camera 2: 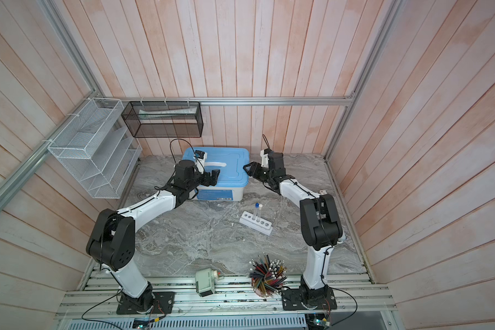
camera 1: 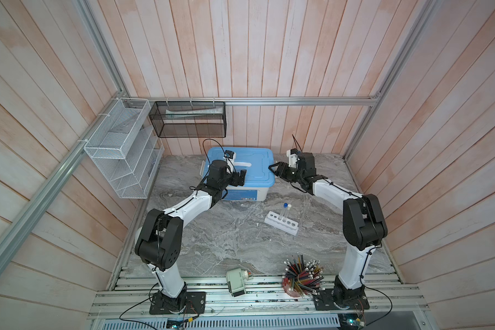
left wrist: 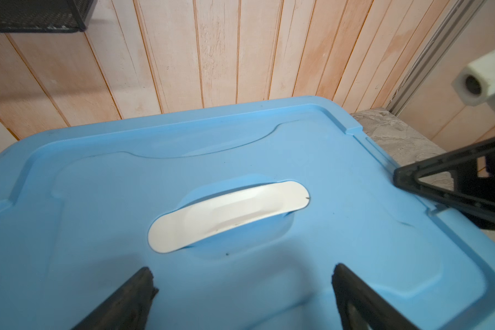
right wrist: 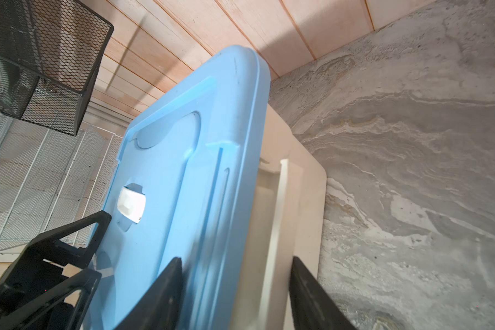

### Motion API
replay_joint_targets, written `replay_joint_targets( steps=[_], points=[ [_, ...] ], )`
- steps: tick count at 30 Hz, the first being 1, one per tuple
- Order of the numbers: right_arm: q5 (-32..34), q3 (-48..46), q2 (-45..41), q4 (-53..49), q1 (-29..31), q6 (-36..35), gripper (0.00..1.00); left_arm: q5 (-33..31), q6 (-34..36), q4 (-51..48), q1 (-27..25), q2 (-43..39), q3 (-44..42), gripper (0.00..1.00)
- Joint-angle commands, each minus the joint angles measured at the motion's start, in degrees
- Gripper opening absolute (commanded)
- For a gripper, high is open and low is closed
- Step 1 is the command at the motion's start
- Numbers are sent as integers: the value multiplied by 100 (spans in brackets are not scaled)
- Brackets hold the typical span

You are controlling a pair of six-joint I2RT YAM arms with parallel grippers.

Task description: Organize the chemistry lab equipment

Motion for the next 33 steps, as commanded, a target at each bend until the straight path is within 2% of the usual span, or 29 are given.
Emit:
replay_joint_targets(
  steps=[1, 33],
  points=[
    [56, 58, 117, -124, 67, -31, 58, 37, -62, -71, -44, 92, -159, 99],
    [387, 383, 200, -610, 255, -224, 55, 117, -32, -12, -44, 114, -180, 99]
  ],
)
